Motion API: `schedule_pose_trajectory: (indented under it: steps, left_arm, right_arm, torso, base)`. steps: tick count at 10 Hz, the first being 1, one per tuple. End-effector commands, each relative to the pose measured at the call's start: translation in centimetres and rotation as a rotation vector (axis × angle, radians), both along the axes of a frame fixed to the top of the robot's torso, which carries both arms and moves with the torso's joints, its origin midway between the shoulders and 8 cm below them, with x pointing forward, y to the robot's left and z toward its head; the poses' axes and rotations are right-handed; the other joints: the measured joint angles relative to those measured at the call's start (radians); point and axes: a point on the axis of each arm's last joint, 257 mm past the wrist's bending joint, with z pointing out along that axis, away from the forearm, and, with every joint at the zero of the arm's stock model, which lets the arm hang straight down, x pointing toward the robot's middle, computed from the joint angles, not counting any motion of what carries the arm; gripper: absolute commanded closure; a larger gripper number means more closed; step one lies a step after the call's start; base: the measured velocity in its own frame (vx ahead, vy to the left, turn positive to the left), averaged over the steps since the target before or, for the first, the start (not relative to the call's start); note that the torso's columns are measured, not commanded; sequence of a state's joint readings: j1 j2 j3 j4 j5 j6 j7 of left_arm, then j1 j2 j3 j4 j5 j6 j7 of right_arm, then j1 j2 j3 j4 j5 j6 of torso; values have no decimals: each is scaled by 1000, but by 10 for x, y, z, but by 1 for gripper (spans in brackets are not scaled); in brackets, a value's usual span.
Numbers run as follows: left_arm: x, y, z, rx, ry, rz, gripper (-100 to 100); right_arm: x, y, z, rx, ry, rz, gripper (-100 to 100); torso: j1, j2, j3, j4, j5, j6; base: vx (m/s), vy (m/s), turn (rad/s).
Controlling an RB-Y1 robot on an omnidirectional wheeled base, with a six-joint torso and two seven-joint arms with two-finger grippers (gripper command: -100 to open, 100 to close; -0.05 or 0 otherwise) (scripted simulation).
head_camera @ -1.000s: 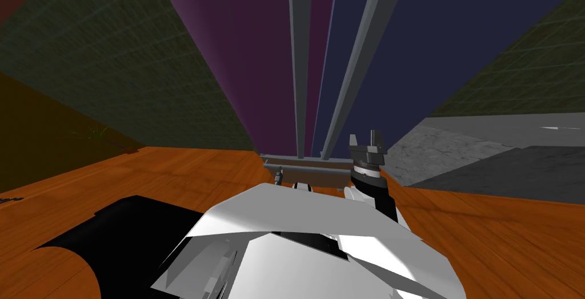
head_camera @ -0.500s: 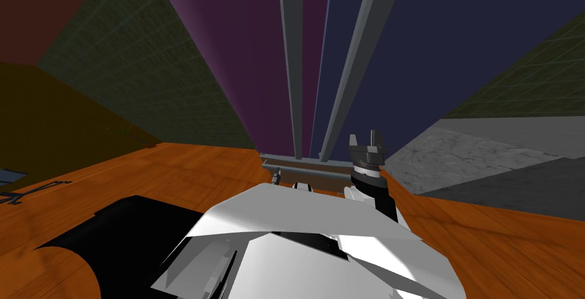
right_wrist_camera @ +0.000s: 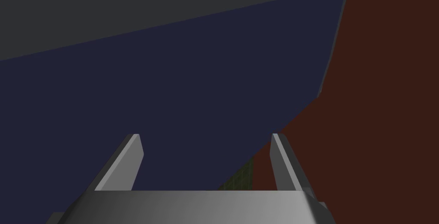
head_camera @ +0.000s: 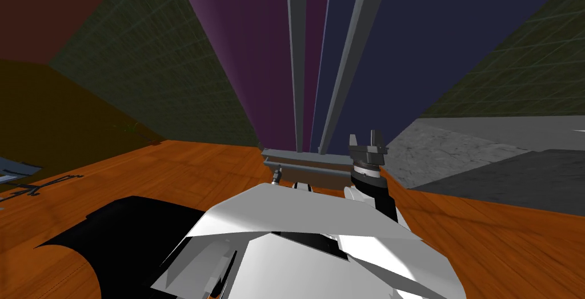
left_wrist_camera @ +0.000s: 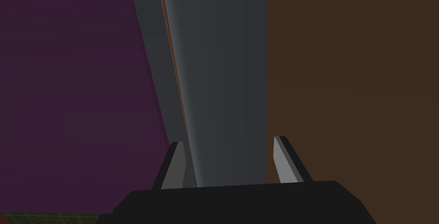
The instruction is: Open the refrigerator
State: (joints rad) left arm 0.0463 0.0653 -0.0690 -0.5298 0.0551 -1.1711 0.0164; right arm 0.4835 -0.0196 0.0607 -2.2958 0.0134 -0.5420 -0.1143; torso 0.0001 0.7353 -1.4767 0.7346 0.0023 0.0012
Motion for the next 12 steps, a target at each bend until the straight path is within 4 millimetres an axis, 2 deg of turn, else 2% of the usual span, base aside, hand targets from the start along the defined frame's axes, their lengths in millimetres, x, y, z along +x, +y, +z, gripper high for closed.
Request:
schedule_pose_trajectory:
  steps: [1,2,8,9,12]
  left_arm:
    - [12,-3,-4,-2,28,-14,100]
    - [8,0,0,-1,13,-8,100]
    - [6,-24,-4,-2,29,-102,100]
    - [8,-20,1,0,16,-89,100]
    - [0,-23,-3,-2,26,-107,100]
  right_arm:
    - [0,0,0,0,0,0,0]
    - [0,0,0,0,0,0,0]
    - [0,0,0,0,0,0,0]
    - [0,0,0,0,0,0,0]
    - [0,0,0,0,0,0,0]
  torso:
    - [0,-2,-2,0,-1,0]
    - [-1,-2,-2,0,0,1]
    - [1,1,0,0,0,0]
    - [-1,0,0,1,-1,0]
    - [1,5,3,1,0,-1]
  base:
    - [-163,-12,23]
    - [-80,-5,10]
    - [-117,-11,140]
    - [-68,-7,40]
    - [-190,11,20]
